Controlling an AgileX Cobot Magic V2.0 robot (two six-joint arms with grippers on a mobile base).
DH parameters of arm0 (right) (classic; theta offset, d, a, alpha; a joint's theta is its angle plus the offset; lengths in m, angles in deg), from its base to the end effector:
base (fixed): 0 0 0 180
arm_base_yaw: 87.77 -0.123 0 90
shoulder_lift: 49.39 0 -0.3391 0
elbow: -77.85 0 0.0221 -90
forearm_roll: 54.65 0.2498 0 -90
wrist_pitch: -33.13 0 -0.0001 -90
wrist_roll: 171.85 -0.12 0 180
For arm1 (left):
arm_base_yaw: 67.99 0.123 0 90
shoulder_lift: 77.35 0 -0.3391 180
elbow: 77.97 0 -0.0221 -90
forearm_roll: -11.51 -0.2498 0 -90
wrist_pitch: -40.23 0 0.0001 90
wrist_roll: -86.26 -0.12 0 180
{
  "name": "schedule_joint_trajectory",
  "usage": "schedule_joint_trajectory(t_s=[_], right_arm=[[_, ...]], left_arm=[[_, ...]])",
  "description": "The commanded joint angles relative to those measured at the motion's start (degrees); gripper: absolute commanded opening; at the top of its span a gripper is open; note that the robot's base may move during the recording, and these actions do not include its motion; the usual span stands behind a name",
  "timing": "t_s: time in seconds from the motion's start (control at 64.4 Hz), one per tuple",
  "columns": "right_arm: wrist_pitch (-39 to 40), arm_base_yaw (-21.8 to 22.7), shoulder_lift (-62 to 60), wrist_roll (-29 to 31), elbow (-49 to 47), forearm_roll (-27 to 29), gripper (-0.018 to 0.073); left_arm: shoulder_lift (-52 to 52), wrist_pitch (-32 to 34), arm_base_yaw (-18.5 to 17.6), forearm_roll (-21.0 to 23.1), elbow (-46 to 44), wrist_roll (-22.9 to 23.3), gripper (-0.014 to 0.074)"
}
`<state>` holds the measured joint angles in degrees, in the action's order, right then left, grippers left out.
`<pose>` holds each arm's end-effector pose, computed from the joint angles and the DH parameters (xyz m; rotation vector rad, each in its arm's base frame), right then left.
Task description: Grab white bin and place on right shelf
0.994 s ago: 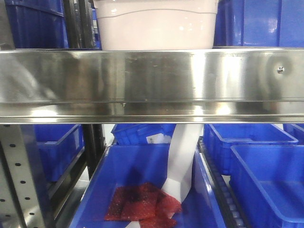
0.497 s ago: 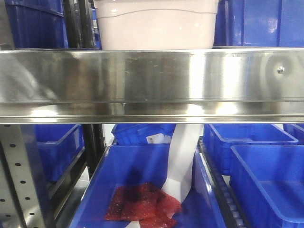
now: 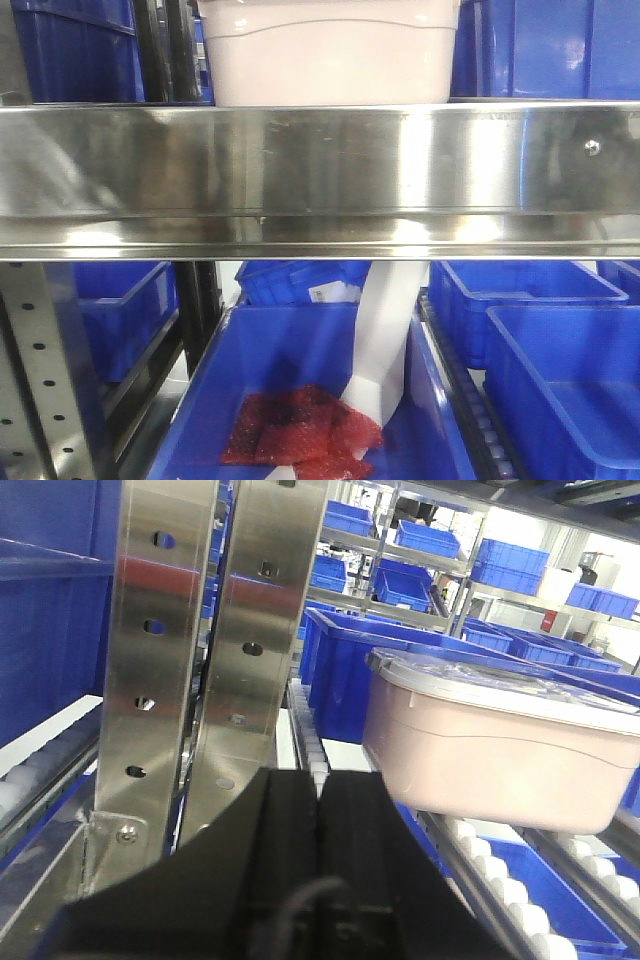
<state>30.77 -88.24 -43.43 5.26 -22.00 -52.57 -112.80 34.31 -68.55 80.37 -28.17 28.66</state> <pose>0.0304 0.0004 0.2003 0.0594 1.5434 0.0764 0.0901 -0.0125 0.3678 -0.0643 1.5288 -0.2365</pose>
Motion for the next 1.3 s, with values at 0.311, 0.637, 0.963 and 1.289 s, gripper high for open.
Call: schedule_joint_trajectory(t_s=[0.311,0.637,0.963,1.289], right_arm=[[5.21,-0.61,-1.11,-0.12,-0.08,-0.86,0.0030],[5.21,-0.61,-1.11,-0.12,-0.08,-0.86,0.0030],[5.21,-0.61,-1.11,-0.12,-0.08,-0.86,0.0030],[5.20,-0.61,-1.06,-0.12,-0.08,-0.86,0.0030]], left_arm=[[-0.18,-0.61,-0.11,0.73,-1.82,-0.03,-0.0118],[-0.18,-2.99,-0.52,1.00,-1.82,-0.03,-0.0118],[0.19,-6.62,-1.09,1.84,-1.59,-0.03,-0.0118],[6.13,-5.35,-0.71,-9.29,-1.47,4.43,-0.0118]])
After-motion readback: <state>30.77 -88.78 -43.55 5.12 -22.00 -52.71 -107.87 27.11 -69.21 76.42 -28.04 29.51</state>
